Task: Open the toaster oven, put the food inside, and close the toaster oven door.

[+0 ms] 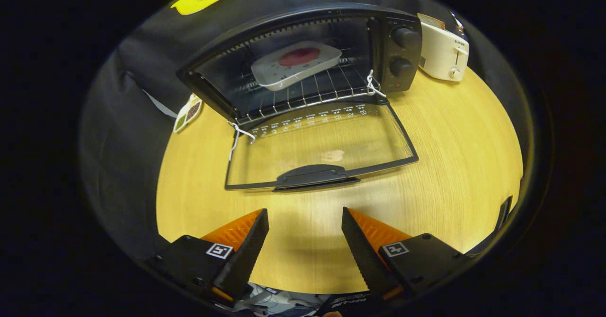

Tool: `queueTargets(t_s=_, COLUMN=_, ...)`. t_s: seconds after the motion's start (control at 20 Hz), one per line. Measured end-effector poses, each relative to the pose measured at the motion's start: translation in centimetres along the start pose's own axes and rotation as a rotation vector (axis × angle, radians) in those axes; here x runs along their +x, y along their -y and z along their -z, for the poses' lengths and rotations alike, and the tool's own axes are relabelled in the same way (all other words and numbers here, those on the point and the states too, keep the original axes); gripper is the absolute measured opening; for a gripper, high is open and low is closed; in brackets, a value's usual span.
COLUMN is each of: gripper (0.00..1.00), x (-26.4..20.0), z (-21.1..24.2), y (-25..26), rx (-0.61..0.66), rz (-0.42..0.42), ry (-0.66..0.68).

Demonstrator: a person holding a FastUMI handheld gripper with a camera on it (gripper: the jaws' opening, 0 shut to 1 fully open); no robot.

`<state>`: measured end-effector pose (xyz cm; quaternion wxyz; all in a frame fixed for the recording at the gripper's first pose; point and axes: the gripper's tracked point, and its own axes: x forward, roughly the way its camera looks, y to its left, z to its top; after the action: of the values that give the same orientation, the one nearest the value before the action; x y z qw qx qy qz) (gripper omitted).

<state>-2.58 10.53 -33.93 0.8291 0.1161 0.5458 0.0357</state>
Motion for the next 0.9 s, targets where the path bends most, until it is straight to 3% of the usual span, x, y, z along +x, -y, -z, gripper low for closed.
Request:
queueTargets(t_s=0.4, gripper=0.98, x=2.6, z=-0.8, y=3.0, rx=-0.160, rz=0.173, ry=-0.005)
queueTargets(t_s=0.9, gripper=0.98, x=3.9, z=-2.1, y=2.3, rx=-0.154, rz=0.219, ry=-0.006)
